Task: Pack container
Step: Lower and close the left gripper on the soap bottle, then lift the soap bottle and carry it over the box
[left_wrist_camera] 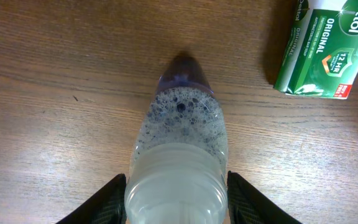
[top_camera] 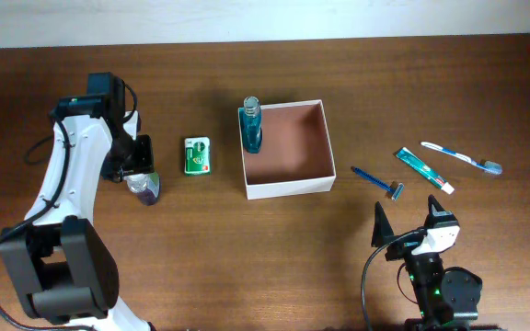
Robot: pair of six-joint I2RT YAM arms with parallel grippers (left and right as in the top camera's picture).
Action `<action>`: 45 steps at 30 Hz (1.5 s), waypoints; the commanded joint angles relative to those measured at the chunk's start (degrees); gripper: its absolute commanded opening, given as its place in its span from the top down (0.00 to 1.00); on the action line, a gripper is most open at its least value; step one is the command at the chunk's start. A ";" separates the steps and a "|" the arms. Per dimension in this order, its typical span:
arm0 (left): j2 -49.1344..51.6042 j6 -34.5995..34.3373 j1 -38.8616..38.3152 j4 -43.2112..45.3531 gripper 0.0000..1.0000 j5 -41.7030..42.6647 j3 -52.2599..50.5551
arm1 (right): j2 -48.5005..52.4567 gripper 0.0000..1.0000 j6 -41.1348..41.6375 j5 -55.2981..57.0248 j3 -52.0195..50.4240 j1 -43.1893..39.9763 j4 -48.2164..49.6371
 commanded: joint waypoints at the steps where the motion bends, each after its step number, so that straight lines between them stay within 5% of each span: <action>1: 0.50 0.48 0.20 -0.17 0.49 0.22 1.07 | -0.48 0.01 -0.39 0.48 -0.26 -0.26 -0.31; 10: 0.50 0.48 0.17 0.04 0.57 0.22 1.05 | -0.48 0.01 -0.42 0.48 -0.26 -0.26 -0.31; 14: 0.50 0.48 0.17 0.07 0.69 0.24 1.05 | -0.48 0.01 -0.42 0.48 -0.26 -0.26 -0.31; 20: 0.50 0.44 0.17 -0.44 0.69 0.55 2.27 | -0.48 0.01 -0.42 0.48 -0.26 -0.26 -0.31; 45: 0.50 0.24 -5.84 -10.14 0.76 11.58 35.36 | -0.48 0.02 -0.42 0.48 -0.26 -0.26 -0.31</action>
